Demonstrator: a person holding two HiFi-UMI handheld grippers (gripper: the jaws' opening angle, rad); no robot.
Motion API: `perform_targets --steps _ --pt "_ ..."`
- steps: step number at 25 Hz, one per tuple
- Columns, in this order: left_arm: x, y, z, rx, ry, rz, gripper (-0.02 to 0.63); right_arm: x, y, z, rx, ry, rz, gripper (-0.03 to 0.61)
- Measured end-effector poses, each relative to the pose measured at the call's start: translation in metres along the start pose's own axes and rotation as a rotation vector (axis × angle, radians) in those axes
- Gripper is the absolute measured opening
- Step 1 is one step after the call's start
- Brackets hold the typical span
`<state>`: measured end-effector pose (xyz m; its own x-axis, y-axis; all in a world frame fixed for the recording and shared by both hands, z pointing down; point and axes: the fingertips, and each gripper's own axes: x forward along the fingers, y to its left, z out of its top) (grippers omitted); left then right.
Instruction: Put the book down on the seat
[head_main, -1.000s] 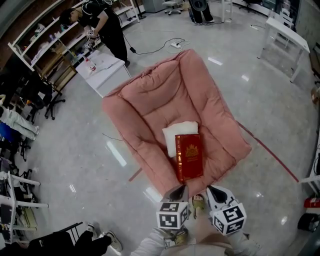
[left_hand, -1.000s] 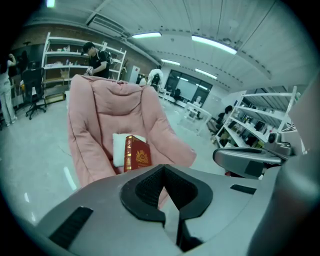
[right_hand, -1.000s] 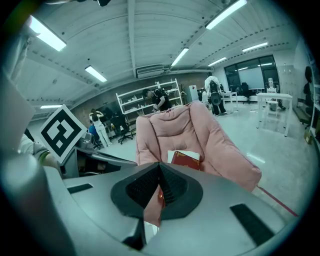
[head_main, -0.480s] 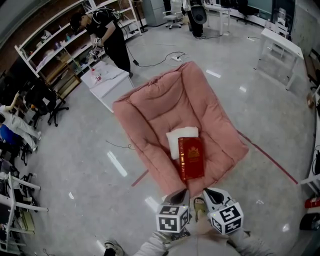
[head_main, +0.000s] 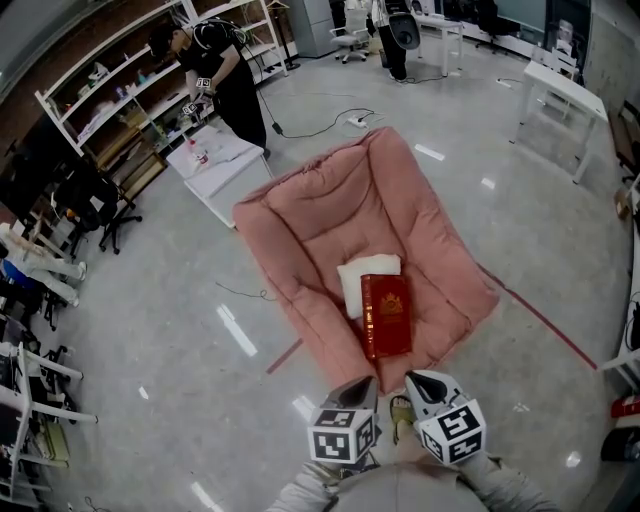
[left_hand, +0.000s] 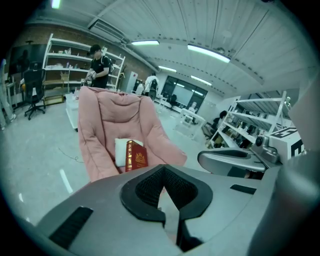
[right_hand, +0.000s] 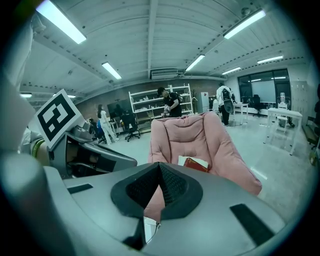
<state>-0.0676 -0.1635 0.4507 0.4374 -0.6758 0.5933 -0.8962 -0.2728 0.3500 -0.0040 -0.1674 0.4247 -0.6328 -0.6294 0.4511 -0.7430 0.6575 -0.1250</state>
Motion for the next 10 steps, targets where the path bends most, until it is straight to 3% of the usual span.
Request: perform_targets --steps 10 --pt "-0.0048 0.0018 0.0071 0.001 -0.007 0.002 0.006 0.0008 0.0102 0.0001 -0.007 0.015 0.026 0.005"
